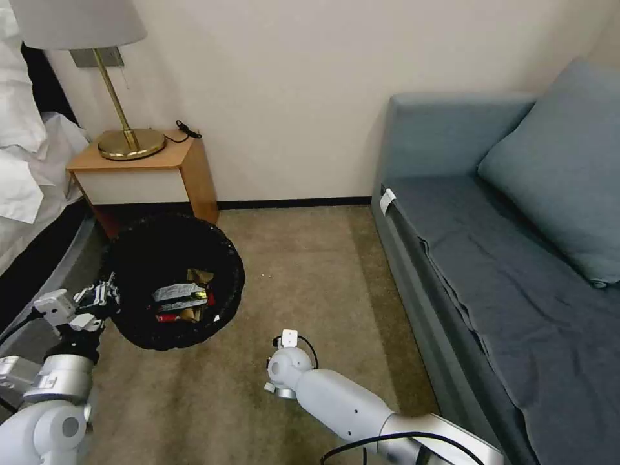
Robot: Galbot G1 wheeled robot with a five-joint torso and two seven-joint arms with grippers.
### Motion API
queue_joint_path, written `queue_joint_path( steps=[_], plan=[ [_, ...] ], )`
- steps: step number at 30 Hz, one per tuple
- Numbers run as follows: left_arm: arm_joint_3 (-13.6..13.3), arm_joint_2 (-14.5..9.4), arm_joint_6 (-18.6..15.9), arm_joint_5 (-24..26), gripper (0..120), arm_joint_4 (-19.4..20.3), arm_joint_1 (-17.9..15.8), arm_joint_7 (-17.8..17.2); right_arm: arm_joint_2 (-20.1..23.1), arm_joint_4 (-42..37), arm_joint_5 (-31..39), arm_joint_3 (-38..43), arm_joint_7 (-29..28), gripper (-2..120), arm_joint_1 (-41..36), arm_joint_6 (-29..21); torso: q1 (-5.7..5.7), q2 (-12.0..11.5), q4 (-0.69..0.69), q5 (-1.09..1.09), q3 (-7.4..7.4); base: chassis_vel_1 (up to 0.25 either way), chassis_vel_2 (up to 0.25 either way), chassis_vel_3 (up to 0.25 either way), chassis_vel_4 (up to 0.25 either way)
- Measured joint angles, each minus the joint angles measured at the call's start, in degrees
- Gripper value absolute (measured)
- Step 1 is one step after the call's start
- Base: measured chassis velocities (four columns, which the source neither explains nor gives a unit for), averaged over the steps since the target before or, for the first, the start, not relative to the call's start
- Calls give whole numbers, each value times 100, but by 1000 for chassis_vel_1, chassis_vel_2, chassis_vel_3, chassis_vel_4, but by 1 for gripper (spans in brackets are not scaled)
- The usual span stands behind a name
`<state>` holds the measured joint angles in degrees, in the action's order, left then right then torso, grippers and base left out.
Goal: Pick up the trash bin, then pick up the garbage on the floor and place it into the trash bin.
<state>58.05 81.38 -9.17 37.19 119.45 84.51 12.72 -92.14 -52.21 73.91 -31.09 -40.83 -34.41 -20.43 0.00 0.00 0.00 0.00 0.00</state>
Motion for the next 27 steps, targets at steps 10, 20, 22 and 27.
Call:
queue_joint_path(
  steps=[10, 20, 22, 27],
  plan=[
    [-11, 26, -14, 61, 6, -203, 80, -64, 85, -484, 24, 57, -24, 25, 19, 18, 0, 0, 2, 2, 0, 0, 0, 0, 0],
    [-59, -62, -103, 314, 6, -459, 119, -221, 951, -1711, -86, 151, -276, 25, 364, 180, 0, 0, -1, 0, 0, 0, 0, 0, 0],
    [-79, -107, -123, 352, 6, -498, 119, -239, 1076, -1958, -263, 180, -276, 25, 451, 248, 0, 0, -1, 1, 0, 0, 0, 0, 0],
    [-122, -130, -159, 422, 6, -660, 109, -285, 1399, -2659, -973, 198, -149, 25, 697, 322, 0, 0, -1, 1, 0, 0, 0, 0, 0]
  ],
)
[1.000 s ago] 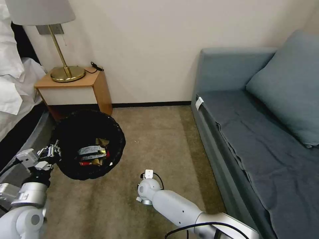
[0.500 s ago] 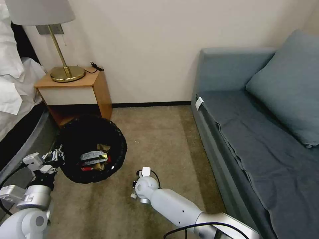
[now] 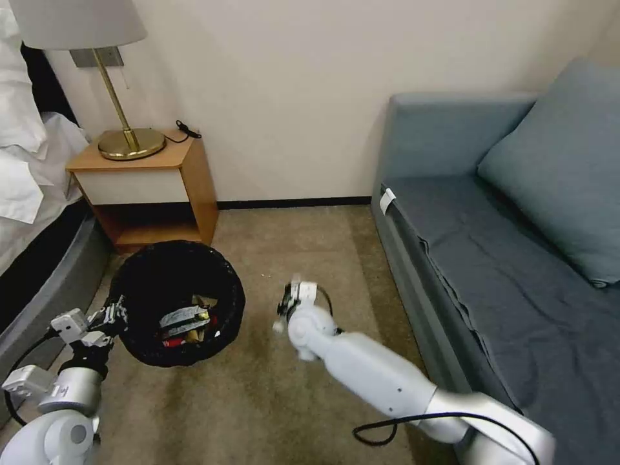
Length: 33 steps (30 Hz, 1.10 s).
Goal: Pick up the trash bin, then pick up the garbage on the floor and place it into the trash bin.
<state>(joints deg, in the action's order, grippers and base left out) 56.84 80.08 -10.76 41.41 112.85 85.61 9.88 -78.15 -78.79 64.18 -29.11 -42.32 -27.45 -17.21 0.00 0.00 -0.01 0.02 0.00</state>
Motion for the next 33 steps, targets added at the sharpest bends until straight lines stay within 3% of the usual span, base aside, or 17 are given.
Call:
queue_joint_path(
  steps=[10, 21, 24, 27, 33],
  plan=[
    [-142, 2, -50, -40, 6, -264, -9, -33, 257, -1000, -1190, -161, 528, 25, 715, 269, -1, 0, 1, -1, 0, 0, 0, 0, 0],
    [-325, 13, -131, -34, 6, -426, -100, -87, 448, -2007, -1696, -526, 1389, 25, 1133, 649, 0, 0, 1, -2, 0, 0, 0, 0, 0],
    [-353, 13, -157, 2, 6, -441, -104, -94, 509, -2138, -2042, -698, 1641, 25, 929, 745, 0, 0, 1, -2, -1, 0, 0, 0, 0],
    [-392, 6, -169, -4, 6, -449, -99, -69, 538, -2029, -2956, -882, 2060, 25, 415, 1108, 0, 0, 1, -1, -1, 0, 0, 0, 0],
    [-474, 36, -177, -18, 6, -430, -73, -52, 443, -1631, -3667, -1023, 2388, 25, -263, 1401, -1, 0, 0, -2, 0, 0, 0, 0, 0]
  ],
)
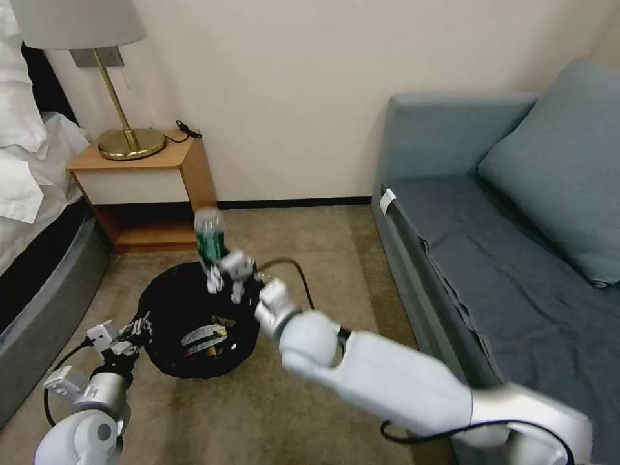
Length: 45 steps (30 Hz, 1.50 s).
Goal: Pick up the trash bin, then pick up the garbage on the floor and place it into the trash bin.
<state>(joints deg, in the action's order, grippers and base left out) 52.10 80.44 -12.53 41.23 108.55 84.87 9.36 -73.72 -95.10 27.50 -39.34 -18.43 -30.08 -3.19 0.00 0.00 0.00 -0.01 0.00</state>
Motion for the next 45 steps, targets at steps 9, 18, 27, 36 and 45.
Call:
queue_joint_path(
  steps=[9, 18, 27, 36, 45],
  plan=[
    [-35, 52, -13, 57, 6, 122, 78, 12, -168, 435, -463, -145, 125, 25, -218, 111, 0, 0, 0, 1, 0, 0, 0, 0, 0],
    [-22, 75, -35, 194, 6, 138, 172, 11, -61, 447, -658, -304, 143, 50, -300, 108, 0, 0, 0, 1, 0, 0, 0, 0, 0],
    [-13, 90, -74, 368, 6, 111, 222, -149, 107, 228, -632, -340, 140, 81, -274, 55, 0, 0, 0, 1, 0, 0, 0, 0, 0],
    [-49, 144, -204, 818, 6, 75, 175, -548, 348, -156, -681, -170, 29, 100, -270, 112, 0, 0, 1, 2, 0, 0, 0, 0, 0],
    [-186, 210, -341, 1232, 6, -35, 138, -869, 949, -831, -683, 178, -686, 100, -262, 24, 0, 0, 0, 2, 0, 0, 0, 0, 0]
  ],
)
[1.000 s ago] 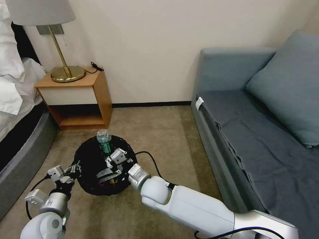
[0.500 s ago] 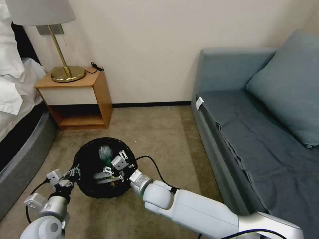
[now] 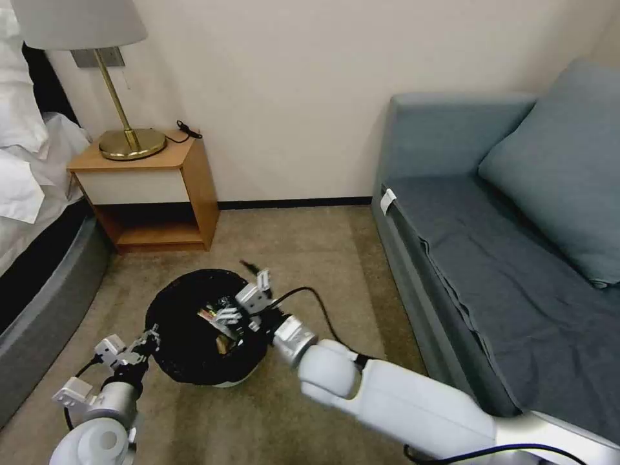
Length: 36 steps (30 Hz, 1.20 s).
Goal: Pick up the trash bin, then pick up the garbage on the floor and place it into the trash bin.
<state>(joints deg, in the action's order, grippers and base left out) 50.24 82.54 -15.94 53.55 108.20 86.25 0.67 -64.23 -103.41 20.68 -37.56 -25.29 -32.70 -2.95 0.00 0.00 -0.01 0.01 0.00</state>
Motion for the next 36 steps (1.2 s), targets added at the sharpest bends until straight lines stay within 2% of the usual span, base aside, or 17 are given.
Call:
queue_joint_path(
  steps=[2, 4, 6, 13, 17, 26, 29, 30, 33, 34, 36],
  plan=[
    [-24, 21, 0, -58, 6, -173, -42, -172, 219, -421, 538, 89, -877, 100, -141, -529, 0, 0, 0, 0, 0, 0, 0, 0, 0],
    [-24, 22, 0, -74, 6, -203, -48, -190, 242, -484, 626, 99, -985, 100, -166, -591, 0, 0, 0, 0, 0, 0, 0, 0, 0],
    [-23, 25, 0, -146, 6, -350, -65, -232, 385, -757, 894, 200, -1394, 100, -331, -788, 0, 0, 1, 0, 0, 0, 0, 0, 0],
    [10, 12, -27, -213, 6, -495, -63, -206, 793, -1340, 792, 843, -1811, 100, -1140, -861, 0, -1, -2, 1, 0, 0, 0, 0, 0],
    [118, 38, 11, -249, 6, -546, -1, -113, 912, -1647, 699, 1096, -1842, 100, -1498, -862, 0, -1, 3, 0, 0, 0, 0, 0, 0],
    [140, 17, 42, -446, 6, -626, 12, 50, 964, -2017, 276, 1780, -1620, 100, -2469, -829, 0, 0, 1, -1, -1, 0, 0, 0, 0],
    [147, 1, -18, -525, 21, -538, 79, 104, 921, -2136, -22, 2044, -1500, 100, -2902, -792, -1, -1, 1, -2, -1, 0, 0, 0, 0],
    [147, 1, -18, -525, 21, -538, 79, 104, 921, -2136, -22, 2044, -1500, 100, -2902, -792, -1, -1, 1, -2, -1, 0, 0, 0, 0],
    [196, -4, 48, -714, 36, -340, 158, 237, 898, -2255, -248, 2255, -1379, 100, -3248, -777, 0, 0, 1, -2, -1, 0, 0, 0, 0],
    [196, -4, 48, -714, 36, -340, 158, 237, 898, -2255, -248, 2255, -1379, 100, -3248, -777, 0, 0, 1, -2, -1, 0, 0, 0, 0],
    [257, 0, 176, -1006, 44, -110, 239, 441, 897, -2322, -358, 2394, -1323, 100, -3457, -765, 0, 0, 1, -1, 0, 0, 0, 0, 0]
  ],
)
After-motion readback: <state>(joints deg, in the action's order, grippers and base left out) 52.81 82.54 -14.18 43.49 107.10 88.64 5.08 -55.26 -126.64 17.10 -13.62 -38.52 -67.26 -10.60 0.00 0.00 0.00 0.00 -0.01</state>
